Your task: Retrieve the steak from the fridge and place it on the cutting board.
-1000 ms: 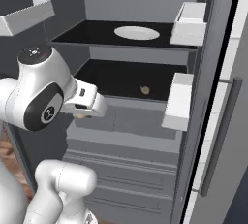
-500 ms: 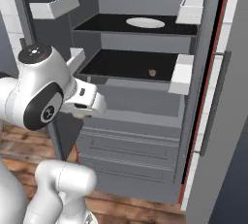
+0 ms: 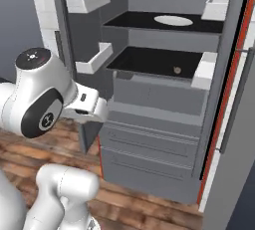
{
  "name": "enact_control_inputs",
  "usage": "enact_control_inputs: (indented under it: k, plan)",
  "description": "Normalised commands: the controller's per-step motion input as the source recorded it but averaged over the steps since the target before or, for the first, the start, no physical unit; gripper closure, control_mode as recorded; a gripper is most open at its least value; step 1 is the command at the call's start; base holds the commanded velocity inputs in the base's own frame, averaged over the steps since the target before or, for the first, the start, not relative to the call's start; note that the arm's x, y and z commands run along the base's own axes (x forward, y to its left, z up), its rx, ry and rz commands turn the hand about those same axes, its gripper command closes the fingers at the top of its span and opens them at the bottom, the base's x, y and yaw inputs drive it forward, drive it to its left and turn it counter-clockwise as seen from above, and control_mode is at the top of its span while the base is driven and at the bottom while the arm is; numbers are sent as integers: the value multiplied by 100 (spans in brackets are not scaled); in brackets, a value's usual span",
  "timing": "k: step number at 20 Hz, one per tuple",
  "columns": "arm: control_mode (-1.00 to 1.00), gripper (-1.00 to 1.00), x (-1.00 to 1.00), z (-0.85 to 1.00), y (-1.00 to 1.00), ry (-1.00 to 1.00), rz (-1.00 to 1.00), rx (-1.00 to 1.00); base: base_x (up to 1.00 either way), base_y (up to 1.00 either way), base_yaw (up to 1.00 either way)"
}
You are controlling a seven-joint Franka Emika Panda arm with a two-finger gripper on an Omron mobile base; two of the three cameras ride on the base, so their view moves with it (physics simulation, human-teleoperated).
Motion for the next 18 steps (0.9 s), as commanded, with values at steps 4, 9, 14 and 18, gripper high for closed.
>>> enact_control_inputs:
  k: [4, 9, 14, 18]
  plan:
    - [100, 100, 0, 0, 0, 0, 0, 0, 0, 49, 39]
    - [100, 100, 0, 0, 0, 0, 0, 0, 0, 71, 46]
    - [100, 100, 0, 0, 0, 0, 0, 0, 0, 79, 62]
    - [100, 100, 0, 0, 0, 0, 0, 0, 0, 54, 57]
